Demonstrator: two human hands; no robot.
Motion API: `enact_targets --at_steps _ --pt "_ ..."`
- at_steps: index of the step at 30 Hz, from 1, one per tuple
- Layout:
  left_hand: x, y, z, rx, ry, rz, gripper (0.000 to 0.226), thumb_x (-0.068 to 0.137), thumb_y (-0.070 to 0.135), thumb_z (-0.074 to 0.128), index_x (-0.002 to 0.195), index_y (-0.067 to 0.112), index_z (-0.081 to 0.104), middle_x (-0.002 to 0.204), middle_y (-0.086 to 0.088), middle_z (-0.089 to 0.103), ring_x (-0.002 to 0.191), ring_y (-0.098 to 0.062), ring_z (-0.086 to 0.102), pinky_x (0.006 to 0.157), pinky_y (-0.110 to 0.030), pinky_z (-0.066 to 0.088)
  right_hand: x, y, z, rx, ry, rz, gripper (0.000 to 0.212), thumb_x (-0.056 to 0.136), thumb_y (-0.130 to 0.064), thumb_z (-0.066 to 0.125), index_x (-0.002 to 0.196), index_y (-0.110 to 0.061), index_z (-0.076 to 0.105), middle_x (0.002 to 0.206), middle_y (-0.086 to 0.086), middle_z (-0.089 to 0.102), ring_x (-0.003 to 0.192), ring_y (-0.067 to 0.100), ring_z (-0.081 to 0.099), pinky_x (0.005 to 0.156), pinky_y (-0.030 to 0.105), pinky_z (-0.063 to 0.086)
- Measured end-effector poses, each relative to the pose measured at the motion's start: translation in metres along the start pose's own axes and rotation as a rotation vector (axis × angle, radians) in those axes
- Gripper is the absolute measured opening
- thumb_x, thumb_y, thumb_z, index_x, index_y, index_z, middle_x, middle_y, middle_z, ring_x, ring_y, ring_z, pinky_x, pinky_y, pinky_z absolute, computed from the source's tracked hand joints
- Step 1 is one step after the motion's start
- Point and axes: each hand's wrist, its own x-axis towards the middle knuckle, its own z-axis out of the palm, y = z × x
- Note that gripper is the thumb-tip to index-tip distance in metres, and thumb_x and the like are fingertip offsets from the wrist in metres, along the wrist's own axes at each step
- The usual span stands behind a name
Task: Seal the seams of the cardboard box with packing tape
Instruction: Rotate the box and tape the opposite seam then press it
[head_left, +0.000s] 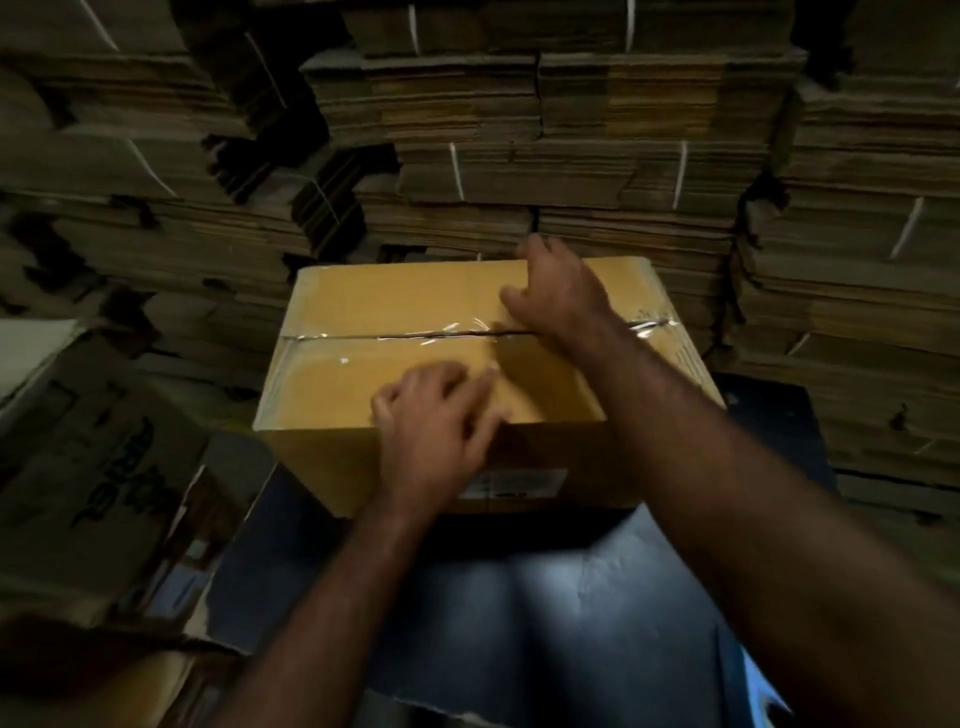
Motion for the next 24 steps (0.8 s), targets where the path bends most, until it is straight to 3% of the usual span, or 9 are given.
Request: enact_targets --at_steps 3,6,10,13,15,18,21,24 --pt "-0.023 -0.010 0.012 0.140 -0.045 0.112 0.045 0.092 0.046 0.058 0.137 0.042 0.056 0.140 0.001 0.054 0.128 -0.022 0.048 0.106 -0.056 0.030 0.041 0.000 0.025 -0.149 -0.224 -0.098 0.086 0.088 -0.057 0.057 0.155 -0.022 0.017 0.161 0.006 0.023 0.145 0.029 0.023 0.112 0.052 0.030" --pt "-0.024 -0.028 0.001 0.184 -0.075 0.105 0.050 0.089 0.040 0.060 0.138 0.042 0.054 0.144 0.002 0.053 0.133 -0.022 0.046 0.108 -0.062 0.025 0.062 0.001 0.040 -0.313 -0.385 -0.172 0.088 0.087 -0.075 0.037 0.157 -0.030 0.009 0.164 0.003 0.013 0.150 0.028 0.011 0.116 0.059 0.010" --pt "-0.035 -0.066 -0.020 0.122 -0.017 -0.156 0.064 0.081 0.021 0.067 0.138 0.046 0.053 0.155 -0.004 0.038 0.144 -0.026 0.033 0.111 -0.069 0.020 0.058 -0.002 0.039 -0.335 -0.393 -0.084 0.086 0.087 -0.078 0.031 0.155 -0.027 0.021 0.161 0.008 0.022 0.143 0.036 0.026 0.111 0.062 0.021" --pt "-0.040 -0.063 -0.031 -0.312 0.130 -0.559 0.050 0.097 0.015 0.056 0.140 0.041 0.051 0.165 -0.011 0.013 0.148 -0.032 0.021 0.116 -0.050 0.025 0.035 0.001 0.040 -0.158 -0.396 0.018 0.075 0.090 -0.073 0.034 0.151 -0.028 0.030 0.156 0.012 0.031 0.138 0.039 0.034 0.106 0.059 0.030" --pt "-0.035 -0.052 -0.025 -0.644 0.186 -0.796 0.040 0.102 0.026 0.049 0.140 0.038 0.054 0.163 -0.007 0.021 0.144 -0.028 0.030 0.112 -0.041 0.031 0.015 0.003 0.039 -0.079 -0.386 0.038 0.070 0.093 -0.067 0.036 0.152 -0.030 0.027 0.154 0.014 0.032 0.136 0.039 0.037 0.103 0.056 0.035" --pt "-0.023 -0.042 -0.023 -0.829 0.161 -0.835 0.045 0.088 0.046 0.053 0.131 0.036 0.062 0.146 -0.001 0.045 0.127 -0.022 0.049 0.101 -0.041 0.044 -0.018 0.010 0.025 -0.049 -0.344 0.085 0.066 0.095 -0.061 0.041 0.153 -0.036 0.021 0.150 0.015 0.036 0.132 0.039 0.040 0.101 0.054 0.036" --pt "-0.004 -0.040 -0.023 -0.881 0.046 -0.793 0.040 0.082 0.040 0.066 0.121 0.038 0.068 0.137 0.003 0.046 0.120 -0.019 0.053 0.099 -0.042 0.049 -0.064 0.029 0.000 -0.053 -0.273 0.190 0.066 0.095 -0.059 0.046 0.152 -0.043 0.017 0.140 0.013 0.047 0.125 0.035 0.047 0.094 0.047 0.039" --pt "0.018 -0.034 -0.021 -0.940 -0.123 -0.667 0.024 0.082 0.032 0.072 0.106 0.036 0.076 0.131 0.002 0.055 0.116 -0.018 0.057 0.093 -0.037 0.055 -0.126 0.044 -0.019 -0.034 -0.160 0.309 0.061 0.094 -0.058 0.049 0.149 -0.043 0.026 0.131 0.010 0.053 0.115 0.032 0.053 0.079 0.039 0.036"
